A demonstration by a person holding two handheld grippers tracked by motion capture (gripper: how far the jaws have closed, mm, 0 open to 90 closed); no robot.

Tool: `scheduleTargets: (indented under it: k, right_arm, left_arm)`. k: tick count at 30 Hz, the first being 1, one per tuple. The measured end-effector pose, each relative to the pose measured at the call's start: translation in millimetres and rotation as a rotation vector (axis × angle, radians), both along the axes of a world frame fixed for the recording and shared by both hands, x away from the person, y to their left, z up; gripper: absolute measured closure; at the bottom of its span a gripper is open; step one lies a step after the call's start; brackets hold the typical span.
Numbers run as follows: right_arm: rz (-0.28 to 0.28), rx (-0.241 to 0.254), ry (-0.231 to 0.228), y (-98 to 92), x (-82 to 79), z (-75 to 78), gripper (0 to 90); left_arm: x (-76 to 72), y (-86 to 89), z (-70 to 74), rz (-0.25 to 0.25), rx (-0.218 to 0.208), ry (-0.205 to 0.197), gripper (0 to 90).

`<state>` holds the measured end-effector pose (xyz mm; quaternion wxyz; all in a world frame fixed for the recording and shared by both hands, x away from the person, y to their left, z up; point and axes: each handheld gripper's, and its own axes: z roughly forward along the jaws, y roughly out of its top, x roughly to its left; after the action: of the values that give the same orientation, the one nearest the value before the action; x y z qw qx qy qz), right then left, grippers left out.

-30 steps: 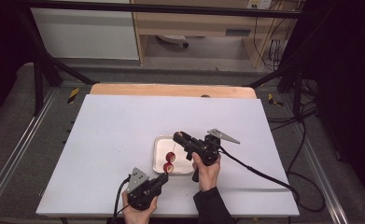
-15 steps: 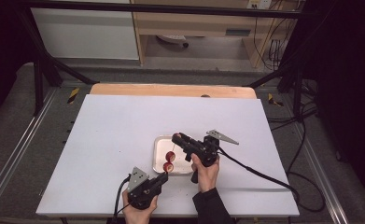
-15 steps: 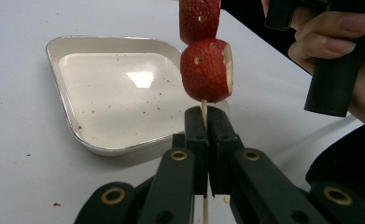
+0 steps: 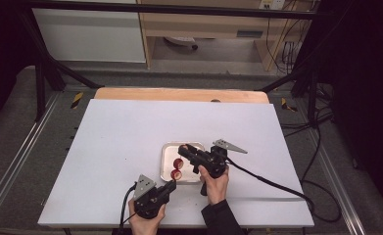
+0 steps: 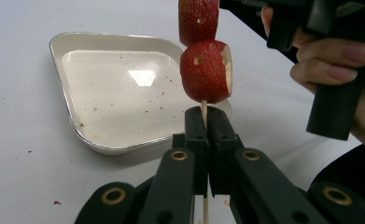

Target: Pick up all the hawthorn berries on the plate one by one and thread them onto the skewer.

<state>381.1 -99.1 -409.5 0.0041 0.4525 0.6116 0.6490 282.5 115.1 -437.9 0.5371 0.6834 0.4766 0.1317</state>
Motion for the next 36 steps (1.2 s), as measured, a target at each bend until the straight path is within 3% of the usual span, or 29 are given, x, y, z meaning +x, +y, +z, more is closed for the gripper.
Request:
scheduleTargets:
  k: [8, 15, 16, 18, 19, 20, 21, 22, 23, 24, 25, 26, 27, 30, 31, 32, 34, 36]
  right_arm:
    - [0.007, -0.052, -0.005, 1.8, -4.7, -4.7, 61.8]
    - [0.023, -0.061, 0.008, -1.3, -2.4, -0.4, 60.5]
    - [0.009, -0.072, -0.021, -5.0, -1.5, 4.4, 47.4]
    - [0.001, -0.086, -0.029, -7.6, -1.0, 7.6, 42.7]
    - [0.007, -0.138, -0.027, -14.0, 0.4, 13.1, 34.6]
    - [0.007, -0.138, -0.027, -14.0, 0.4, 13.1, 34.6]
    - [0.002, -0.172, -0.029, -17.2, 1.3, 14.8, 30.4]
    - [0.009, -0.251, -0.022, -23.8, 2.8, 16.5, 22.4]
    - [0.012, -0.296, -0.023, -27.5, 3.5, 16.1, 19.1]
    - [0.012, -0.296, -0.023, -27.5, 3.5, 16.1, 19.1]
    - [0.02, -0.365, -0.022, -35.0, 4.7, 14.4, 14.2]
    - [0.02, -0.365, -0.022, -35.0, 4.7, 14.4, 14.2]
    - [0.028, -0.42, -0.026, -42.8, 4.8, 11.8, 10.9]
    - [0.048, -0.453, -0.024, -50.7, 4.7, 8.1, 8.4]
    - [0.055, -0.503, -0.04, -58.6, 3.7, 3.2, 6.7]
    - [0.055, -0.503, -0.04, -58.6, 3.7, 3.2, 6.7]
    - [0.085, -0.574, -0.044, -69.2, 2.1, -4.9, 3.9]
    - [0.094, -0.591, -0.035, -72.2, 1.2, -7.2, 3.3]
  left_arm:
    - [3.9, -1.7, 0.1, 0.003, 0.006, 0.013, 88.3]
    - [8.4, -1.8, -3.3, -0.007, 0.011, 0.013, 88.2]
    - [8.9, 0.6, -4.2, -0.002, 0.019, 0.013, 88.2]
    - [9.1, 2.4, -4.4, -0.002, 0.024, 0.014, 88.2]
    - [9.8, 5.9, -4.5, 0.002, 0.037, 0.009, 88.2]
    - [9.8, 5.9, -4.5, 0.002, 0.037, 0.009, 88.2]
    - [10.3, 7.7, -4.2, 0.0, 0.04, 0.006, 88.2]
    - [10.7, 9.1, -3.8, -0.003, 0.045, 0.002, 88.2]
    - [11.8, 11.3, -3.3, -0.006, 0.054, -0.001, 88.2]
    - [11.8, 11.3, -3.3, -0.006, 0.054, -0.001, 88.2]
    - [13.2, 13.0, -3.1, -0.013, 0.069, -0.002, 88.2]
    - [13.2, 13.0, -3.1, -0.013, 0.069, -0.002, 88.2]
    - [14.7, 14.7, -2.7, -0.015, 0.085, -0.001, 88.2]
    - [16.3, 17.3, -1.4, -0.017, 0.098, 0.001, 88.2]
    - [18.3, 20.0, 0.8, -0.019, 0.111, 0.002, 88.2]
    - [18.3, 20.0, 0.8, -0.019, 0.111, 0.002, 88.1]
    - [21.5, 21.7, 3.7, -0.024, 0.132, 0.005, 88.1]
    - [25.7, 23.0, 7.4, -0.028, 0.148, 0.009, 88.1]
